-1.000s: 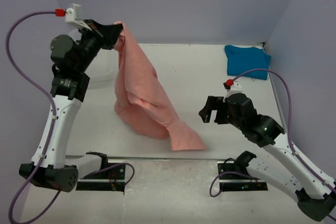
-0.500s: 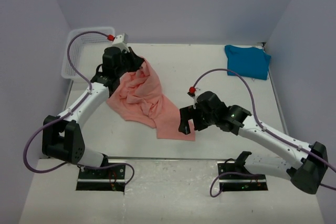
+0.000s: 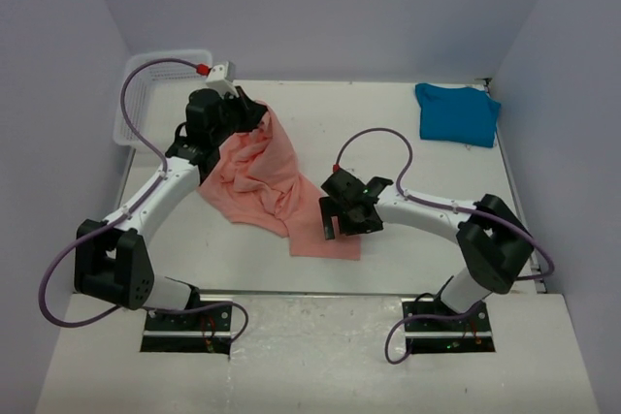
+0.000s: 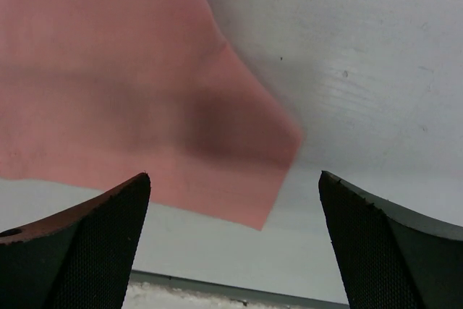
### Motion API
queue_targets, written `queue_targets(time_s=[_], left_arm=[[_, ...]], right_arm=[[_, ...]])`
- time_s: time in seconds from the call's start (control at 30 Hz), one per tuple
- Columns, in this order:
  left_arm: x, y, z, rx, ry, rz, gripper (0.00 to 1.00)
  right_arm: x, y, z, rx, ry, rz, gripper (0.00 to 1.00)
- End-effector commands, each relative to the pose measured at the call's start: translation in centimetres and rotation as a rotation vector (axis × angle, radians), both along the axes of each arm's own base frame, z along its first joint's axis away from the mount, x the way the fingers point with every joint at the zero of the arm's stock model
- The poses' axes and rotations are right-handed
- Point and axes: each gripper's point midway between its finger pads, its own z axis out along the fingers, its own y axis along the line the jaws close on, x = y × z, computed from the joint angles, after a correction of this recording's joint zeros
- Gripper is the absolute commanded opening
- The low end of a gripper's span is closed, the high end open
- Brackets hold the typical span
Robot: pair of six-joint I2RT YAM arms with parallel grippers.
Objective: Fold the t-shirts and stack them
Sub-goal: Move the tshirt to the center of the board, then flatten out the tshirt
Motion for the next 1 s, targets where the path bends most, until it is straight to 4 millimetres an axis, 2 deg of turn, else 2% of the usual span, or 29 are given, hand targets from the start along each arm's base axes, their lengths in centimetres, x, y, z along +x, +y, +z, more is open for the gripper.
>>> queue_targets(time_s=[0.0,0.27,0.63,0.73,0.77,0.83,0.97], left_arm=[[-0.7,-0.5,3.2,-0.006,-0.117,-0.039,0.00],[-0.9,-1.1,3.2,-0.034,-0.119,-0.070,0.00],[-1.3,-1.2,3.5,-0.042,-0.127,-0.078,0.00],[-1.3,-1.2,3.3,-0.041,-0.123,-0.077,0.00],[-1.4,-1.2,3.4,-0.043,-0.125,-0.078,0.00],[-1.4,-1.2,3.1,-0.042,-0.121,-0.078,0.00],[-1.4,-1.0,2.9,-0.041,-0.111,-0.070,0.00]], right_arm=[[2.7,0.9,0.6,-0.030,-0.072,-0.072,0.99],[3.9,1.7,-1.0,-0.057,-0.058,-0.071,0.96],[3.7,1.7,-3.4,-0.051,-0.021,-0.093,0.72],[3.6,1.8,-3.7,-0.039,-0.019,-0.094,0.61],[3.6,1.8,-3.8,-0.041,-0.019,-0.094,0.53],[3.6,1.9,-3.9,-0.038,-0.018,-0.092,0.43],[3.7,1.9,-3.6,-0.029,-0.028,-0.097,0.12]])
